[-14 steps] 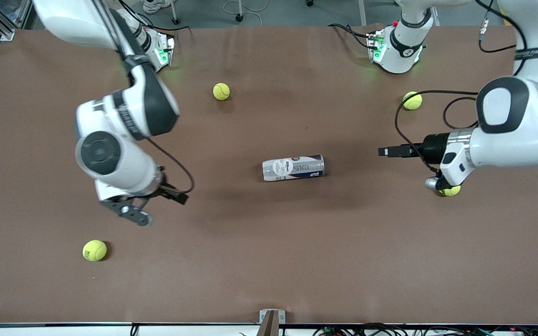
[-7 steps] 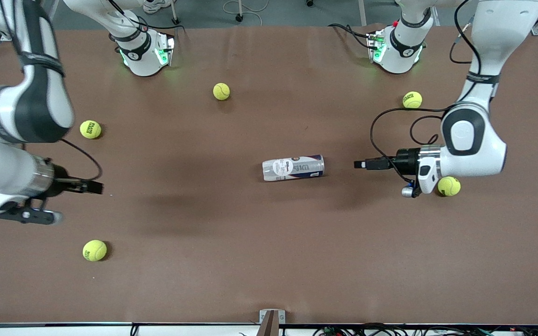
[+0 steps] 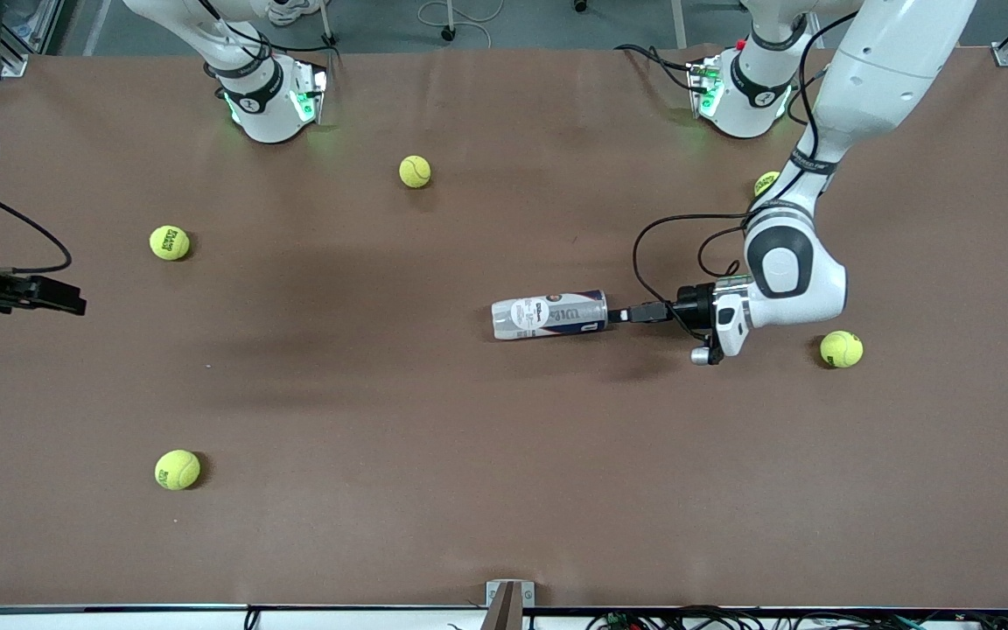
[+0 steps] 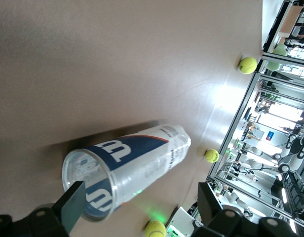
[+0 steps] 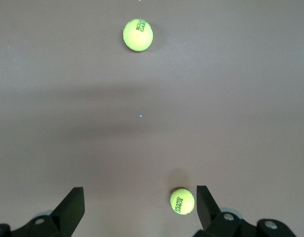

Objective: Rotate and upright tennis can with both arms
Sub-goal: 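Grasp the can's open end with the left gripper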

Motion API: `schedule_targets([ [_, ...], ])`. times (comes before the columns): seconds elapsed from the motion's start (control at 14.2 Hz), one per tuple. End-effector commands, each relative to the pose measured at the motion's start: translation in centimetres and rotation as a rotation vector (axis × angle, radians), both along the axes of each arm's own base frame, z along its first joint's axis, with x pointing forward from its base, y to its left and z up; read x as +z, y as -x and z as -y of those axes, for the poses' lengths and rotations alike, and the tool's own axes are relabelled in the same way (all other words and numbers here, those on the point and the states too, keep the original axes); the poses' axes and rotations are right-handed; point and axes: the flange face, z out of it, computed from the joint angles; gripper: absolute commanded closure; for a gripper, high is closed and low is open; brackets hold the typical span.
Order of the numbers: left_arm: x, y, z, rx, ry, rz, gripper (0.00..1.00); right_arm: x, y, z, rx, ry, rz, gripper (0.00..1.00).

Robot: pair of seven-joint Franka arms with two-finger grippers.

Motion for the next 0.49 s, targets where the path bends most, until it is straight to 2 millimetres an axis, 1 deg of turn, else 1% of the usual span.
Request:
schedule_targets([
  [0.0, -0.7, 0.0, 0.7, 0.016, -0.014, 0.019, 0.01, 1.7, 1.0, 0.2, 0.016, 0.009, -0.006, 0.0],
  [0.07, -1.0, 0.3, 1.4, 0.016, -0.008, 0.015, 0.02, 2.3, 1.0, 0.0, 0.011, 0.009, 0.004, 0.0],
  [0.21, -1.5, 0.5, 1.7, 0.016, 0.001, 0.022, 0.02, 3.3, 0.7, -0.2, 0.02, 0.012, 0.025, 0.0],
  [0.28, -1.5, 0.7, 2.2, 0.011, 0.003, 0.021, 0.02, 3.8, 0.6, -0.3, 0.021, 0.014, 0.037, 0.0],
  [0.42, -1.5, 0.9, 3.1, 0.016, 0.003, 0.024, 0.05, 4.1, 0.5, -0.4, 0.023, 0.013, 0.043, 0.0],
])
